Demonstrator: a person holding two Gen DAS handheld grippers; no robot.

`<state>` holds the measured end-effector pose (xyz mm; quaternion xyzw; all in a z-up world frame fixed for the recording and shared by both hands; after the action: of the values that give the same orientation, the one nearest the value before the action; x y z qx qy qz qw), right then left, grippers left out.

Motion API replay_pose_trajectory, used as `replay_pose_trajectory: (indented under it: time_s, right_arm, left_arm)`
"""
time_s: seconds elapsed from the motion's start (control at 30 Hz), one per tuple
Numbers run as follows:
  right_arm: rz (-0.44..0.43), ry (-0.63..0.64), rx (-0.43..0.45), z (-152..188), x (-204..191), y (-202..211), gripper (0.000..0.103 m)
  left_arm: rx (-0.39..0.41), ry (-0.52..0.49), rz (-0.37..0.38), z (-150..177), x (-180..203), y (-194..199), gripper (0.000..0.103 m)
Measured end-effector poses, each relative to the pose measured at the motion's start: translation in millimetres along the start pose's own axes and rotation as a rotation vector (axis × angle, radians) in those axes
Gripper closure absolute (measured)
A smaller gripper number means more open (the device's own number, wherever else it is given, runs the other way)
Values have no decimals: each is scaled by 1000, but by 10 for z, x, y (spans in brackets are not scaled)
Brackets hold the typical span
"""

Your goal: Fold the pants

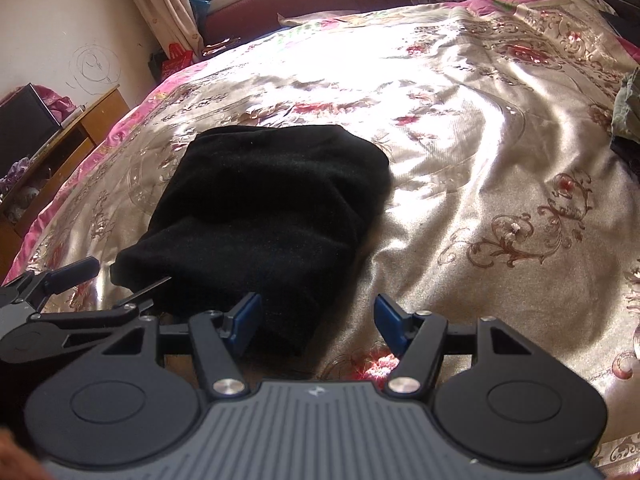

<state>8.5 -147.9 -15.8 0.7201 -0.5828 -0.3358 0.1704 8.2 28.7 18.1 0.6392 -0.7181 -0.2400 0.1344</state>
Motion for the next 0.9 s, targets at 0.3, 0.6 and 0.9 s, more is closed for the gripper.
replay_pose_trajectory:
  time_s: [0.3,0.6,0.9]
  right_arm:
    - [11,21,-32,144,-30,21,39]
    - [16,22,-43,162,-37,14,39]
    - [10,28,-52,190,-58,6,39]
  left_arm:
    - [-27,21,10,94,62,46,0]
    - [-49,19,-6,123,84,46,0]
    - [-49,12,-25,131,84,53,0]
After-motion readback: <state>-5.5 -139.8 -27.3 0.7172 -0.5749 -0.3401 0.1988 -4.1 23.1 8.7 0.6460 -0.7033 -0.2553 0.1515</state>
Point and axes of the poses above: each gripper's, at about its wrist camera, not at the fingertips, and y roughly against the way its jaws point, x to its right, z to its underside, the point moved 1 cm from there along -y, roughly the way its jaws point, and after that the axes turned 8 degrees about x, right-handed, at the moved point
